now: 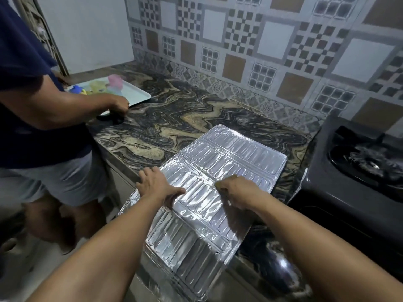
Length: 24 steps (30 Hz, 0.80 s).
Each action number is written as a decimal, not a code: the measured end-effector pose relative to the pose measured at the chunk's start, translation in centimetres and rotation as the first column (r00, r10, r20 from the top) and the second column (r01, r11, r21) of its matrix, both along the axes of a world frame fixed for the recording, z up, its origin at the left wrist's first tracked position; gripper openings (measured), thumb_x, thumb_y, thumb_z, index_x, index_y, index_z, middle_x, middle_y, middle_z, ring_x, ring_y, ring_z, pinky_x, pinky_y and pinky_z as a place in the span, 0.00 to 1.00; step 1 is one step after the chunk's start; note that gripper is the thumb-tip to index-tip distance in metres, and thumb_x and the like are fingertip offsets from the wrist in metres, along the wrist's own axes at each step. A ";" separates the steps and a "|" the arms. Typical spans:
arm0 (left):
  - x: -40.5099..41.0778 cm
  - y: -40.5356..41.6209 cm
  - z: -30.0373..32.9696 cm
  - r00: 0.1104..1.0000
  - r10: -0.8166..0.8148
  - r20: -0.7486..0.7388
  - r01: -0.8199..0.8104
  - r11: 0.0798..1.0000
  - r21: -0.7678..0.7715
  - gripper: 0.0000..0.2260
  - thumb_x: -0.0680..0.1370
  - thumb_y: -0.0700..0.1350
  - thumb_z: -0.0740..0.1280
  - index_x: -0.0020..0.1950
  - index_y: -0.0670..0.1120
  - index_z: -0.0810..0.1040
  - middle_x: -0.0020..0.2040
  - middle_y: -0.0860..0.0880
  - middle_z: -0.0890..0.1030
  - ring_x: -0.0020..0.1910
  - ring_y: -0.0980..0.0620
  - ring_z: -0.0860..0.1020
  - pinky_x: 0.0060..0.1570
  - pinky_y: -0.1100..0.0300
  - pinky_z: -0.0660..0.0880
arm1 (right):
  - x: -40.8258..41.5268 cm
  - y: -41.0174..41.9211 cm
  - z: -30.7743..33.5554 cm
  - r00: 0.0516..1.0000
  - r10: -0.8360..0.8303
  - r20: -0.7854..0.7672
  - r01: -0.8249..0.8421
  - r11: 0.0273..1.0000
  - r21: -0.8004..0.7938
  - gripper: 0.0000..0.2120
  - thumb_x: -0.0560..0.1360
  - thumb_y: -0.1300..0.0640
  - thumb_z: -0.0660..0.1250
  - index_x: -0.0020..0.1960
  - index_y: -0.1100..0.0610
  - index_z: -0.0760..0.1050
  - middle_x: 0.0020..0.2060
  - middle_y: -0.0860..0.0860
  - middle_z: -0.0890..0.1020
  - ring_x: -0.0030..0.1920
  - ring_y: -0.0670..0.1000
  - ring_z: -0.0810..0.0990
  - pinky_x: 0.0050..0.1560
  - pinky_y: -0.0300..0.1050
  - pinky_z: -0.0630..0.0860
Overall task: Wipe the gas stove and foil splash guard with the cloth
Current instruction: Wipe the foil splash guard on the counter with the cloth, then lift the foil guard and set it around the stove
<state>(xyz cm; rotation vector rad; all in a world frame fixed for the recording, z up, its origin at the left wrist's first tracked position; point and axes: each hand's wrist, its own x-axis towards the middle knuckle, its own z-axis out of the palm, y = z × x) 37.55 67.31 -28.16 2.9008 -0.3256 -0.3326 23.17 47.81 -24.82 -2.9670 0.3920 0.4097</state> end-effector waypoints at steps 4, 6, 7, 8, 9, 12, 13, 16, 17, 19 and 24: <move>0.6 0.3 0.7 1.000 0.012 -0.026 -0.010 0.998 0.062 0.56 0.53 0.77 0.70 0.69 0.42 0.64 0.69 0.40 0.65 0.68 0.41 0.64 0.66 0.48 0.63 | -2.2 0.1 1.5 0.969 -0.066 -0.238 0.028 0.986 -0.162 0.11 0.75 0.62 0.67 0.57 0.54 0.77 0.51 0.53 0.81 0.52 0.56 0.79 0.48 0.50 0.78; 0.8 0.4 1.1 0.998 0.024 -0.051 -0.020 0.997 0.071 0.57 0.51 0.77 0.71 0.69 0.42 0.65 0.70 0.39 0.65 0.68 0.40 0.63 0.67 0.48 0.62 | -2.9 0.2 1.8 0.945 -0.130 -0.301 0.066 0.974 -0.216 0.14 0.75 0.62 0.67 0.60 0.60 0.76 0.56 0.56 0.80 0.54 0.58 0.80 0.46 0.49 0.77; 0.8 0.4 1.5 0.998 0.025 -0.061 -0.021 0.997 0.074 0.57 0.50 0.76 0.72 0.68 0.42 0.66 0.69 0.39 0.65 0.68 0.40 0.63 0.67 0.48 0.62 | -3.3 0.1 2.0 0.936 -0.156 -0.316 0.088 0.972 -0.219 0.15 0.75 0.62 0.67 0.61 0.63 0.75 0.58 0.57 0.80 0.55 0.59 0.80 0.48 0.49 0.77; 0.9 0.4 1.8 0.997 0.029 -0.073 -0.025 0.998 0.066 0.56 0.50 0.75 0.73 0.67 0.42 0.66 0.69 0.39 0.65 0.68 0.40 0.64 0.67 0.48 0.63 | -3.6 0.0 2.0 0.928 -0.177 -0.328 0.110 0.971 -0.212 0.16 0.75 0.63 0.66 0.62 0.65 0.74 0.59 0.59 0.80 0.55 0.59 0.80 0.51 0.49 0.78; 0.9 0.3 2.4 0.995 0.041 -0.092 -0.037 0.998 0.042 0.55 0.51 0.72 0.75 0.67 0.41 0.66 0.69 0.38 0.64 0.68 0.39 0.64 0.67 0.47 0.63 | -4.0 -0.1 2.3 0.925 -0.201 -0.322 0.140 0.970 -0.200 0.15 0.76 0.64 0.65 0.62 0.66 0.73 0.59 0.59 0.80 0.54 0.58 0.80 0.54 0.50 0.78; 1.8 0.1 4.0 0.987 0.088 -0.132 -0.093 0.995 -0.030 0.49 0.56 0.64 0.79 0.67 0.39 0.67 0.70 0.35 0.63 0.68 0.36 0.65 0.68 0.44 0.66 | -4.5 -0.7 2.8 0.920 -0.260 -0.294 0.213 0.960 -0.183 0.15 0.76 0.65 0.61 0.62 0.66 0.73 0.61 0.60 0.79 0.59 0.60 0.79 0.59 0.53 0.77; 2.4 -0.1 4.7 0.986 0.098 -0.133 -0.104 0.994 -0.036 0.46 0.57 0.63 0.79 0.65 0.40 0.69 0.70 0.35 0.63 0.67 0.36 0.66 0.68 0.44 0.67 | -4.5 -0.7 2.9 0.919 -0.263 -0.294 0.215 0.959 -0.185 0.15 0.76 0.64 0.61 0.62 0.65 0.74 0.61 0.59 0.78 0.60 0.60 0.78 0.60 0.54 0.76; 4.5 -0.8 7.5 0.992 0.108 -0.068 -0.112 0.993 -0.046 0.34 0.59 0.60 0.79 0.56 0.41 0.76 0.67 0.35 0.69 0.64 0.36 0.69 0.66 0.43 0.69 | -4.7 -0.7 3.2 0.908 -0.304 -0.289 0.262 0.949 -0.175 0.16 0.75 0.58 0.62 0.61 0.61 0.76 0.62 0.57 0.78 0.62 0.59 0.77 0.60 0.54 0.76; 5.0 -1.0 8.9 0.995 0.099 -0.032 -0.100 0.993 -0.060 0.29 0.60 0.57 0.78 0.53 0.41 0.78 0.63 0.36 0.74 0.61 0.37 0.73 0.63 0.44 0.72 | -4.7 -0.7 3.3 0.913 -0.300 -0.276 0.263 0.951 -0.163 0.16 0.75 0.58 0.63 0.61 0.60 0.76 0.62 0.56 0.79 0.62 0.58 0.77 0.60 0.52 0.77; 5.0 -1.0 12.1 0.997 0.061 0.047 -0.055 0.991 -0.126 0.19 0.63 0.50 0.76 0.49 0.40 0.80 0.54 0.39 0.81 0.55 0.39 0.79 0.58 0.48 0.76 | -4.6 -0.6 3.1 0.919 -0.305 -0.252 0.276 0.950 -0.143 0.18 0.73 0.58 0.64 0.62 0.59 0.76 0.61 0.55 0.79 0.63 0.57 0.77 0.58 0.49 0.76; 4.8 -1.3 18.1 0.981 -0.002 0.196 0.049 0.970 -0.236 0.17 0.70 0.48 0.73 0.54 0.39 0.79 0.54 0.39 0.82 0.54 0.40 0.80 0.49 0.54 0.75 | -4.4 -0.4 2.1 0.929 -0.320 -0.186 0.296 0.944 -0.144 0.18 0.73 0.58 0.62 0.61 0.60 0.77 0.59 0.58 0.80 0.60 0.59 0.79 0.57 0.47 0.76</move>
